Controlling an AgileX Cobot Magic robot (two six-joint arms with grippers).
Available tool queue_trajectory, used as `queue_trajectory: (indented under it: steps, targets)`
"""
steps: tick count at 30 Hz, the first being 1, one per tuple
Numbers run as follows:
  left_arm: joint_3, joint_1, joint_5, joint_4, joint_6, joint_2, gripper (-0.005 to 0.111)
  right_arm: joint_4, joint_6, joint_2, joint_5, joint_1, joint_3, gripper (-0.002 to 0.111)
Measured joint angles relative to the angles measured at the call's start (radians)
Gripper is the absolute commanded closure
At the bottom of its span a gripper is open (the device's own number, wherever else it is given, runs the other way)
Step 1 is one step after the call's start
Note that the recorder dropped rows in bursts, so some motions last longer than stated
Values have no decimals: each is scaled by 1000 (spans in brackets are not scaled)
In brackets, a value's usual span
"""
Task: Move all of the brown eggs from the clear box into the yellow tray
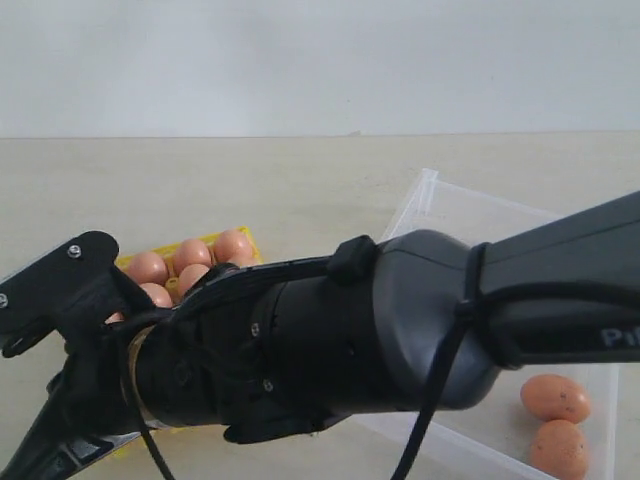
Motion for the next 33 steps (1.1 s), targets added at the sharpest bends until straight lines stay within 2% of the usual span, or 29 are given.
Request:
queue_trajectory:
  steps: [4, 22, 33]
  targets:
    - [0, 0, 0, 0, 0, 0, 103, 0, 0, 23, 78, 0, 0, 109]
    - [0, 0, 0, 0, 0, 0, 103, 10, 13, 84, 83, 2, 0, 109]
    - [0, 0, 0, 0, 0, 0, 103, 93, 16, 88, 93, 2, 0, 109]
